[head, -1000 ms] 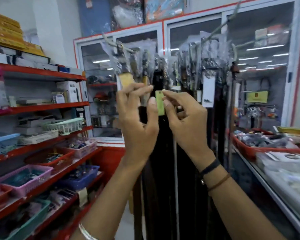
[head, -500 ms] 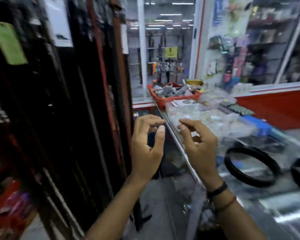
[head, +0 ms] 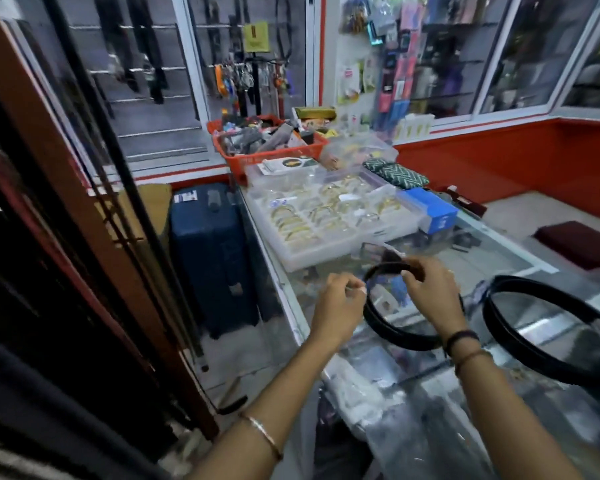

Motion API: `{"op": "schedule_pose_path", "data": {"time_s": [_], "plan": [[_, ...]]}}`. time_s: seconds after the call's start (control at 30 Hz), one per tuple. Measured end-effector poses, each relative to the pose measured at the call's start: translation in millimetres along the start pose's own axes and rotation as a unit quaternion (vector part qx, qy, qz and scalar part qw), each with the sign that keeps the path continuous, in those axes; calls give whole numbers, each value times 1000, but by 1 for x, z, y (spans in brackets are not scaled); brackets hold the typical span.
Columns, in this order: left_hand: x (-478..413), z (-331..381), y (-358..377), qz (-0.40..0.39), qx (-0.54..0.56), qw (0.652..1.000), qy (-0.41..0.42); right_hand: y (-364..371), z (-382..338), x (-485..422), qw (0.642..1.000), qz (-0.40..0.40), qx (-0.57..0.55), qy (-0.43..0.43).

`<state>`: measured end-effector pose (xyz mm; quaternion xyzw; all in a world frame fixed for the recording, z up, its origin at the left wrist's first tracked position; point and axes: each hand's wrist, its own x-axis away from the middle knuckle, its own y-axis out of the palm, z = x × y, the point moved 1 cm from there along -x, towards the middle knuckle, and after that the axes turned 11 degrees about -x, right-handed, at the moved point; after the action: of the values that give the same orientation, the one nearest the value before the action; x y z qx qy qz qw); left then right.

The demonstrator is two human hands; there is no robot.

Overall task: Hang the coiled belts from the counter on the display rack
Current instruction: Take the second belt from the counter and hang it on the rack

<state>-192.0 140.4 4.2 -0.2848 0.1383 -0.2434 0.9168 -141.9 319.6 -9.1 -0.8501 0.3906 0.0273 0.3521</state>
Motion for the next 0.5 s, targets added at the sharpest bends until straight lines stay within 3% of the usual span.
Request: {"op": "schedule_pose_path", "data": {"time_s": [0.13,0.27,0.5], "plan": [[-28,-1,33,-43,-73,995,-53,7,30,-37,986,-99,132,14],[-47,0,45,-59,-155,983,-73,20,30,-62,970,-177,170,8],[-56,-4,42,-41,-186,978,-84,29,24,-82,974,-168,149,2]]}}
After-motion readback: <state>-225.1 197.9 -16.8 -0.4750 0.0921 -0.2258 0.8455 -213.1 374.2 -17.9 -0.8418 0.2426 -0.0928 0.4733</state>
